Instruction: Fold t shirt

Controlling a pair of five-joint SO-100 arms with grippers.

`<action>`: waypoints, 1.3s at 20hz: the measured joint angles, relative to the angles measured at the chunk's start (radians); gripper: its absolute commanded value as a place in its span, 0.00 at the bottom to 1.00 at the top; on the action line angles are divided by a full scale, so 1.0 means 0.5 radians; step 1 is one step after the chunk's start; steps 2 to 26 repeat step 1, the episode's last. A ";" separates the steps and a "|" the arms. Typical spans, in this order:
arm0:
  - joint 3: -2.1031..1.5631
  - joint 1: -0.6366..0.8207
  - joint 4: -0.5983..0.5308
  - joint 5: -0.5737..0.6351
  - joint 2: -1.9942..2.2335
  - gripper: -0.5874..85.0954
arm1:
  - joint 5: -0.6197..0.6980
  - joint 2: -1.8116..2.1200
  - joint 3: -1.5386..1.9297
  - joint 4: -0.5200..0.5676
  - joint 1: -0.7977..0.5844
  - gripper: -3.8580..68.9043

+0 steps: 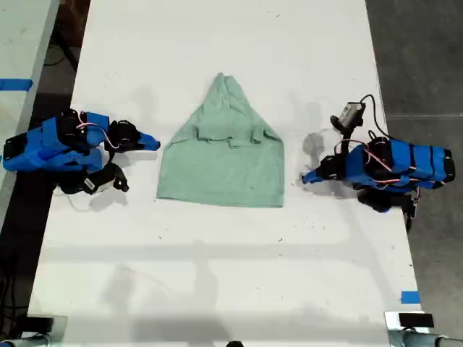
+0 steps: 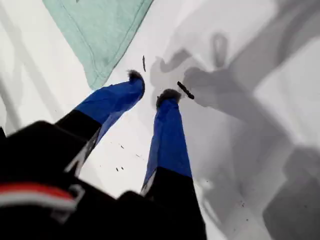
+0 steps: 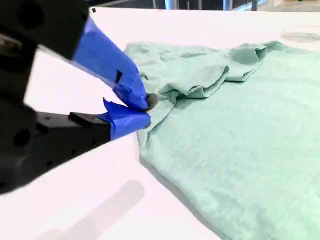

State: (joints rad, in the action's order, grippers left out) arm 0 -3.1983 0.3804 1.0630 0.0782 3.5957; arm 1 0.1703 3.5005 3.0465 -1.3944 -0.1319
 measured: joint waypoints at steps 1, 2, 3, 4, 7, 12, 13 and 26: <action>0.000 0.000 0.000 0.000 0.000 0.00 | 0.000 0.000 0.000 0.000 0.000 0.18; 0.000 0.000 0.000 0.000 0.000 0.00 | 0.000 0.000 0.000 0.000 0.000 0.18; 0.000 0.000 0.000 0.000 0.000 0.00 | 0.000 0.000 0.000 0.000 0.000 0.18; 0.000 0.000 0.000 0.000 0.000 0.00 | 0.000 0.000 0.000 0.000 0.000 0.18; 0.000 0.000 0.000 0.000 0.000 0.00 | 0.000 0.000 0.000 0.000 0.000 0.18; 0.000 0.000 0.000 0.000 0.000 0.00 | 0.000 0.000 0.000 0.000 0.000 0.18; 0.000 0.000 0.000 0.000 0.000 0.00 | 0.000 0.000 0.000 0.000 0.000 0.18; 0.000 0.000 0.000 0.000 0.000 0.00 | 0.000 0.000 0.000 0.000 0.000 0.18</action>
